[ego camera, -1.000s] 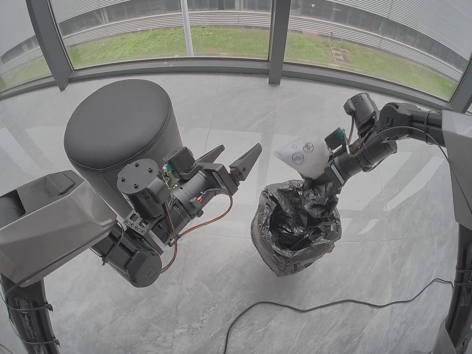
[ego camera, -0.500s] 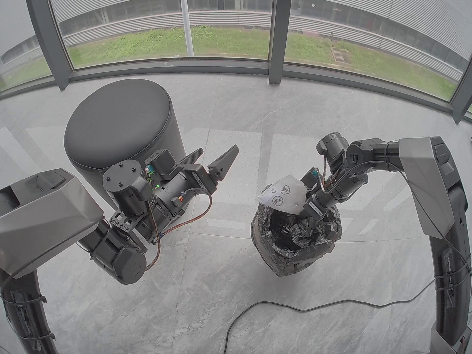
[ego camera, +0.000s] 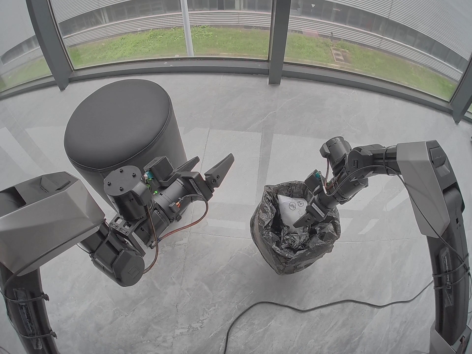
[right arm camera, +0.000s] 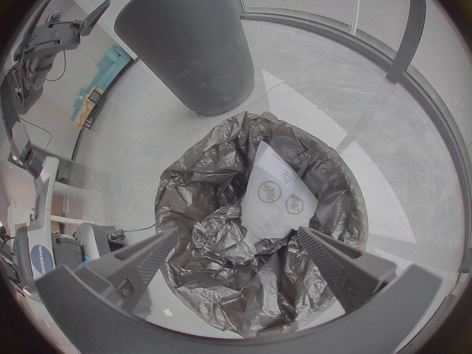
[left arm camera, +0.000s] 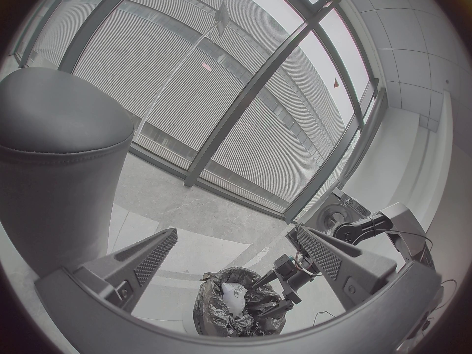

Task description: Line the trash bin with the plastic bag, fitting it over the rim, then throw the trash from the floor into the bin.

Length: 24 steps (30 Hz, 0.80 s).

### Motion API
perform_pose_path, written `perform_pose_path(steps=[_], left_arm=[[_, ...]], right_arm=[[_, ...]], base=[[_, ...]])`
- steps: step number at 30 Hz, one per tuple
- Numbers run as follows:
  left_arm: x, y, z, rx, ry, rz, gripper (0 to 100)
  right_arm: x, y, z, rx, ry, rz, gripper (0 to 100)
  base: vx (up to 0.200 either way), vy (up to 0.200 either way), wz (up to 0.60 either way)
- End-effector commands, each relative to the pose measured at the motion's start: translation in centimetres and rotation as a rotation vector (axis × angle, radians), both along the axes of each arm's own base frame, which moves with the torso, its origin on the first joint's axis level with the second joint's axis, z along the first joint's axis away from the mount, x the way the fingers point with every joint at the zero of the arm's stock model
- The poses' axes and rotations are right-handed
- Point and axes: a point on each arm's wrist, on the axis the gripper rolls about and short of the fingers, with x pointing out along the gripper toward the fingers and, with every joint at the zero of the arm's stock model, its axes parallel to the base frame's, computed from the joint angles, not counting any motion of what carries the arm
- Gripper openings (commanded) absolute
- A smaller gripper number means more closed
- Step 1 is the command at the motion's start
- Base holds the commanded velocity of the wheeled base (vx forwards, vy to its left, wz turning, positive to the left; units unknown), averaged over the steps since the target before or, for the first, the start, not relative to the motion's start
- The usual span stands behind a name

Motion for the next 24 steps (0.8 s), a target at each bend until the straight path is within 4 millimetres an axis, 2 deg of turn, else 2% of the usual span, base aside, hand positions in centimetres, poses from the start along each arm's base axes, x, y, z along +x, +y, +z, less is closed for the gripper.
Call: perform_pose_path(steps=[1,6,7,10,11,12,14,17,21,24], left_arm=[[0.0,-0.1,-0.3,0.004,0.007,-0.001,100],[-0.1,-0.4,-0.4,0.005,0.009,-0.009,100],[-0.1,-0.4,-0.4,0.005,0.009,-0.009,100],[-0.3,-0.8,-0.4,0.005,0.01,-0.018,100],[-0.3,-0.8,-0.4,0.005,0.01,-0.018,100],[-0.4,-0.9,-0.4,0.006,0.011,-0.021,100],[-0.4,-0.9,-0.4,0.005,0.01,-0.021,100],[-0.7,-0.7,-0.3,0.006,0.013,-0.018,100],[-1.2,-0.1,0.0,0.01,0.019,-0.014,100],[-1.4,0.2,0.0,0.012,0.025,-0.008,100]], right_arm=[[-0.1,0.5,0.3,0.005,-0.012,0.012,100],[0.4,0.8,0.0,0.018,-0.056,0.017,100],[0.4,0.8,0.0,0.018,-0.056,0.017,0],[0.7,1.2,-2.0,0.01,-0.027,0.024,0],[0.7,1.2,-2.0,0.01,-0.027,0.024,0],[1.1,1.5,-3.5,0.01,-0.027,0.029,0],[1.6,1.7,-4.7,0.013,-0.042,0.028,0],[2.9,2.1,-7.9,0.031,-0.11,0.028,0],[3.9,2.5,-9.9,0.055,-0.189,0.029,0],[3.9,2.5,-10.4,0.053,-0.187,0.031,0]], base=[[0.0,0.0,0.0],[0.0,0.0,0.0],[0.0,0.0,0.0],[0.0,0.0,0.0],[0.0,0.0,0.0],[0.0,0.0,0.0],[0.0,0.0,0.0],[0.0,0.0,0.0],[0.0,0.0,0.0],[0.0,0.0,0.0]])
